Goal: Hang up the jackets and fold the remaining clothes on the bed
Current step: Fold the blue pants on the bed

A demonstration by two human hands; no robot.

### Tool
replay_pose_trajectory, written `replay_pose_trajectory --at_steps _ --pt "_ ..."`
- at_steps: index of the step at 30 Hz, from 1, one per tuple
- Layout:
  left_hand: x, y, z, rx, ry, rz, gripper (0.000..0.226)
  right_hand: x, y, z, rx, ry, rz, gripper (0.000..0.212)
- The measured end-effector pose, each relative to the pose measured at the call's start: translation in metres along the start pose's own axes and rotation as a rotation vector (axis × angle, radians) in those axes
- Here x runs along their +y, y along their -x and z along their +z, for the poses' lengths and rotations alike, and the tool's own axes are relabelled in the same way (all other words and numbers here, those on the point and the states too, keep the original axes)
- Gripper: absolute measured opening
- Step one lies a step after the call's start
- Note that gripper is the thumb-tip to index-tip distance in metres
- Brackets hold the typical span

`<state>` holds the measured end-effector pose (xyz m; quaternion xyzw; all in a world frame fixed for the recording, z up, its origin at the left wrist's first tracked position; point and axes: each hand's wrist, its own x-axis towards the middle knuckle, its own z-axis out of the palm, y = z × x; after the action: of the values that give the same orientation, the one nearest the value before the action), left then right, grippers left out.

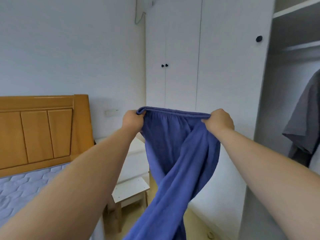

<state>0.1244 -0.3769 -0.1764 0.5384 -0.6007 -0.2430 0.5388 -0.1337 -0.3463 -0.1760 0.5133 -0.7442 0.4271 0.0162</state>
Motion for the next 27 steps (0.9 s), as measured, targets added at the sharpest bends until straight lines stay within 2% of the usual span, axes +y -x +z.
replay_pose_trajectory --at_steps 3,5,7,9,10,12,13,15,17,19,24,27 --pt "0.01 0.004 -0.028 0.127 0.039 -0.079 0.037 -0.016 0.007 -0.008 -0.008 -0.137 0.087 0.025" --pt "0.022 0.014 -0.049 0.143 0.008 -0.086 0.032 -0.034 0.011 -0.013 0.01 -0.303 0.16 0.024" --pt "0.038 0.023 -0.073 0.175 -0.156 -0.089 0.013 -0.06 0.016 -0.018 0.009 -0.495 0.209 0.024" --pt "0.054 0.039 -0.097 0.209 -0.427 -0.015 0.023 -0.092 0.025 -0.022 -0.041 -0.679 0.218 0.02" --pt "0.059 0.039 -0.111 0.232 -0.432 0.01 0.032 -0.109 0.031 -0.023 -0.074 -0.754 0.208 0.016" --pt "0.074 0.044 -0.14 0.284 -0.259 -0.042 0.048 -0.144 0.046 -0.028 -0.142 -0.862 0.165 0.007" --pt "0.082 0.047 -0.151 0.295 -0.077 -0.065 0.05 -0.161 0.054 -0.033 -0.167 -0.908 0.146 0.005" --pt "0.097 0.054 -0.177 0.354 0.232 -0.012 0.041 -0.192 0.073 -0.044 -0.216 -1.018 0.134 0.004" --pt "0.114 0.064 -0.207 0.483 0.362 -0.024 0.028 -0.221 0.091 -0.056 -0.257 -1.147 0.095 0.003" --pt "0.131 0.075 -0.235 0.582 0.336 0.018 0.019 -0.248 0.107 -0.066 -0.261 -1.271 0.041 0.005" --pt "0.148 0.09 -0.291 0.786 0.206 0.197 0.03 -0.31 0.14 -0.076 -0.23 -1.476 0.025 0.012" --pt "0.13 0.089 -0.322 0.855 0.128 0.233 0.021 -0.333 0.153 -0.059 -0.23 -1.426 -0.041 0.02"
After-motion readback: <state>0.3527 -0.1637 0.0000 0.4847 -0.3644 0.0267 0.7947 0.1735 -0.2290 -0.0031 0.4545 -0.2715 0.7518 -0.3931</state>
